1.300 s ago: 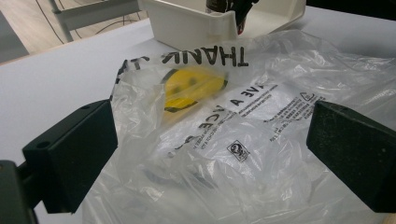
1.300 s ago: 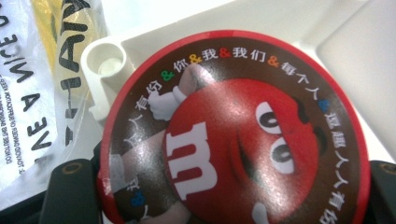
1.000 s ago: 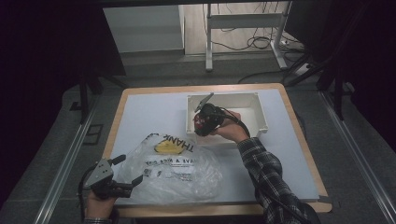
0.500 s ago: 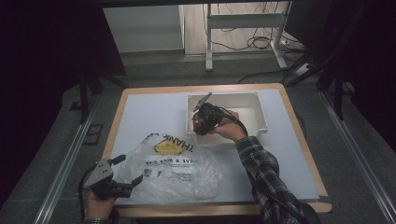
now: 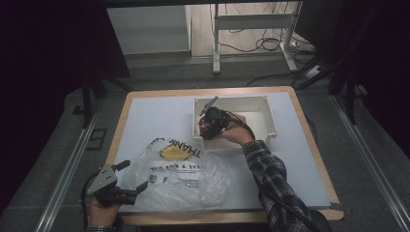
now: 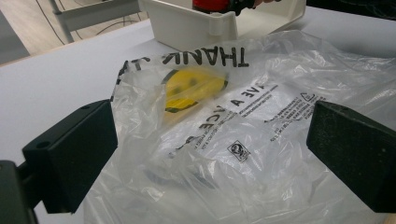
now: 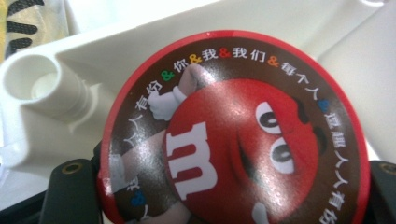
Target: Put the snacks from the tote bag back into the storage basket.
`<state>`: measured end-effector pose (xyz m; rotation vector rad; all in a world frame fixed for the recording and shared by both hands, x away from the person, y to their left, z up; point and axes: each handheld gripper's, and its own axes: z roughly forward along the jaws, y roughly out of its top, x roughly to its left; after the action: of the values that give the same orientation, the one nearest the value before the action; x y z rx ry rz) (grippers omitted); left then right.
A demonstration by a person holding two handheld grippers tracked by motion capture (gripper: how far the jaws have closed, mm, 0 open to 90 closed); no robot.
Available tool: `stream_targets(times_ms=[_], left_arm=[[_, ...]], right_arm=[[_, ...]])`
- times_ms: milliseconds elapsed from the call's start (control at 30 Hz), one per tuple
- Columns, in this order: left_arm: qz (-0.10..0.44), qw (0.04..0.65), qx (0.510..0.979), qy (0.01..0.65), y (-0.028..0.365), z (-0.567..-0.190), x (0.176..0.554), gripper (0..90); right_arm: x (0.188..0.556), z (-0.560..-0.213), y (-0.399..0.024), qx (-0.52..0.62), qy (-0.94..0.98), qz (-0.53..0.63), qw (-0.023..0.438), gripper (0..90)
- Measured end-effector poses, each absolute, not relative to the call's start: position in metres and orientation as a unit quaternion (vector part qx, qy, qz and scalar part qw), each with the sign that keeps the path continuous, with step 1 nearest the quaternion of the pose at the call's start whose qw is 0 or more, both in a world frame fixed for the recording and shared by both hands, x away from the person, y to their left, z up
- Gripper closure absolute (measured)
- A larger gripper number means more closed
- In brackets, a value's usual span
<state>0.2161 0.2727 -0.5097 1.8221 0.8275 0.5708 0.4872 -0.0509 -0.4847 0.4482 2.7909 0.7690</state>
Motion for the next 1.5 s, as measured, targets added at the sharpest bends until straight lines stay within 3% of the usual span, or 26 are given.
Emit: stream_targets(times_ms=[1333,1500], left_arm=[[0.237,0.505,0.756,0.343,0.273,-0.51,0.216,1.8],[0.237,0.504,0.756,0.343,0.273,-0.51,0.216,1.8]], right_arm=[[0.5,-0.502,-0.05,0.155,0.948,0.264,0.086,25.3],[0.5,-0.503,-0.05,0.157,0.946,0.271,0.09,21.0]])
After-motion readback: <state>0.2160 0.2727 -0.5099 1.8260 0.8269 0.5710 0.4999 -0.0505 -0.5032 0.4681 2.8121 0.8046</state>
